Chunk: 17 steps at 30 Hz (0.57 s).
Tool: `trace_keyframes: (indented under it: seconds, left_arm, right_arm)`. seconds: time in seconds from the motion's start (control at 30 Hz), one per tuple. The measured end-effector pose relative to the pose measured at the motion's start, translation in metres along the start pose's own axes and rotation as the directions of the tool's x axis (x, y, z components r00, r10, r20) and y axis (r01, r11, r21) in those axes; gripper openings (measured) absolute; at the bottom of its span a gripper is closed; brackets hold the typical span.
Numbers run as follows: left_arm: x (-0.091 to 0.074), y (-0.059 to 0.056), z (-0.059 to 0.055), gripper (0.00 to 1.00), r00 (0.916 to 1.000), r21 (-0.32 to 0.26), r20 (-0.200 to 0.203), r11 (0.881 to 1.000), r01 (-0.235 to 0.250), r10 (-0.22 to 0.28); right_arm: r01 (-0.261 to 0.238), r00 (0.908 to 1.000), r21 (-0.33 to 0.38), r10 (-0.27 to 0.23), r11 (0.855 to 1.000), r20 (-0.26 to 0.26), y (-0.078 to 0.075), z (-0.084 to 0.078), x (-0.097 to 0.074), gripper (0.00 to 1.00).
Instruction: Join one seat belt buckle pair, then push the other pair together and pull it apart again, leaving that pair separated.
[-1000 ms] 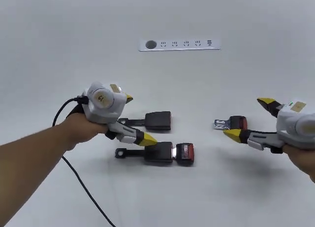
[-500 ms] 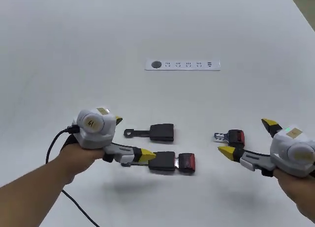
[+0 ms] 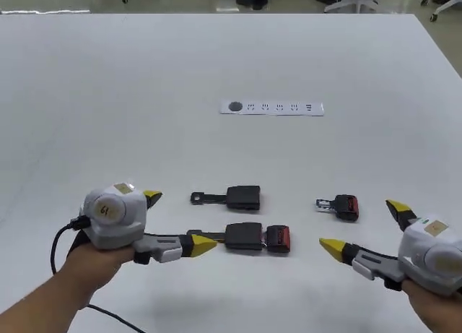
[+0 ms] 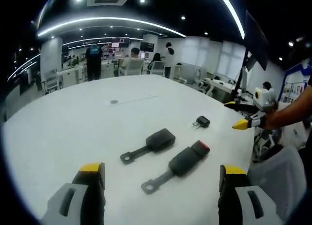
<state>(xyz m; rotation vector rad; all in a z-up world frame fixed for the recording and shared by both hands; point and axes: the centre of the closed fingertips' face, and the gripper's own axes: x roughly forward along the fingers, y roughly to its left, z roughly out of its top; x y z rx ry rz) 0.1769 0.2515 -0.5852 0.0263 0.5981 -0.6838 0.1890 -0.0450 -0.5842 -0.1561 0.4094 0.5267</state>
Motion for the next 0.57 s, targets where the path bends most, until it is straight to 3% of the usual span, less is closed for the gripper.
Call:
trace_keyframes:
  seconds: [0.23, 0.57]
  left_arm:
    - [-0.028, -0.001, -0.004, 1.00, 0.9991, -0.011, 0.036, 1.000, -0.020, 0.021]
    - [-0.048, -0.004, -0.014, 1.00, 0.9978, -0.026, 0.059, 0.999, -0.029, 0.030]
  right_arm:
    - [0.018, 0.9998, 0.000, -0.018, 1.000, 0.011, 0.009, -0.005, -0.021, 0.94]
    - [0.031, 0.9991, 0.002, -0.031, 1.000, 0.029, 0.016, -0.005, -0.036, 0.95]
